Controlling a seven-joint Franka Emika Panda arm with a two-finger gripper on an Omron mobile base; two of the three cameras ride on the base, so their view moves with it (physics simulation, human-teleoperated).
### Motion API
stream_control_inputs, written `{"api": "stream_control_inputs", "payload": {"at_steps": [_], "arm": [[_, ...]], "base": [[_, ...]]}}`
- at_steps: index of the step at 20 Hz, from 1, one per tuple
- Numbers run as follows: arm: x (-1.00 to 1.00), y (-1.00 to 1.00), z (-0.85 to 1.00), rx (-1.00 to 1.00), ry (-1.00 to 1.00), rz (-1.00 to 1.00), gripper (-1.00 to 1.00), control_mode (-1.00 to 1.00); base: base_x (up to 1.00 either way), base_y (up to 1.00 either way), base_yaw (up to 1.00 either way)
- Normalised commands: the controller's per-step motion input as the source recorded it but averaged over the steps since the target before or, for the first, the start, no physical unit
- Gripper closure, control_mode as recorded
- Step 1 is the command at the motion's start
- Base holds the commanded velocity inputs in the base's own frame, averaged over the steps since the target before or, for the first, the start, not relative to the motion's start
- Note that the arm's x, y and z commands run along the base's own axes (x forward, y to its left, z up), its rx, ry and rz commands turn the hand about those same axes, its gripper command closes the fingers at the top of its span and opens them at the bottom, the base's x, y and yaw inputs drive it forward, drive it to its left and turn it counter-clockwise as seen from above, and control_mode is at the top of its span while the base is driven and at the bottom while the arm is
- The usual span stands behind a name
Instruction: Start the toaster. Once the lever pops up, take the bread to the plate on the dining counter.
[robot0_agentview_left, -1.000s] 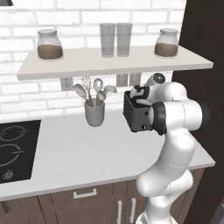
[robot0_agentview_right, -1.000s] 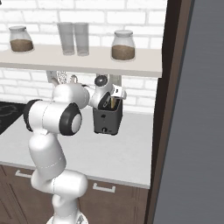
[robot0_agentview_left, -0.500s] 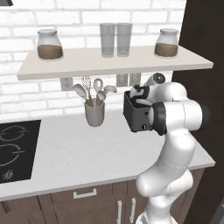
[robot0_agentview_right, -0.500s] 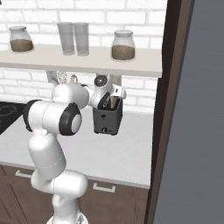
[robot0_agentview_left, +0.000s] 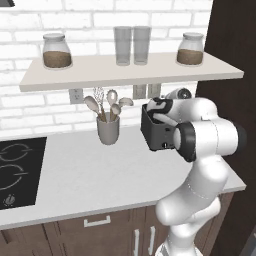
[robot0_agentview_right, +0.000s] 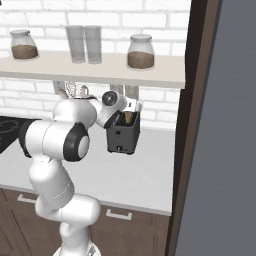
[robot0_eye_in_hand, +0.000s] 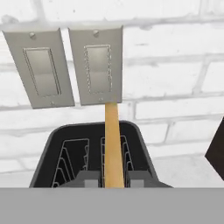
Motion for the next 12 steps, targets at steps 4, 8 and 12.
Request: {"api": "stream_control_inputs", "payload": {"at_steps": [4, 8, 12], "arm": [[-0.24, -0.01, 0.51, 0.04, -0.07, 0.00, 1.00, -1.00], [-0.28, 0.00, 0.55, 0.04, -0.01, 0.00, 1.00, -1.00], [-0.34, -0.01, 0.43, 0.07, -0.03, 0.00, 1.00, -1.00]], "base": [[0.00, 0.00, 0.00], [0.00, 0.00, 0.00], [0.00, 0.00, 0.00]]}}
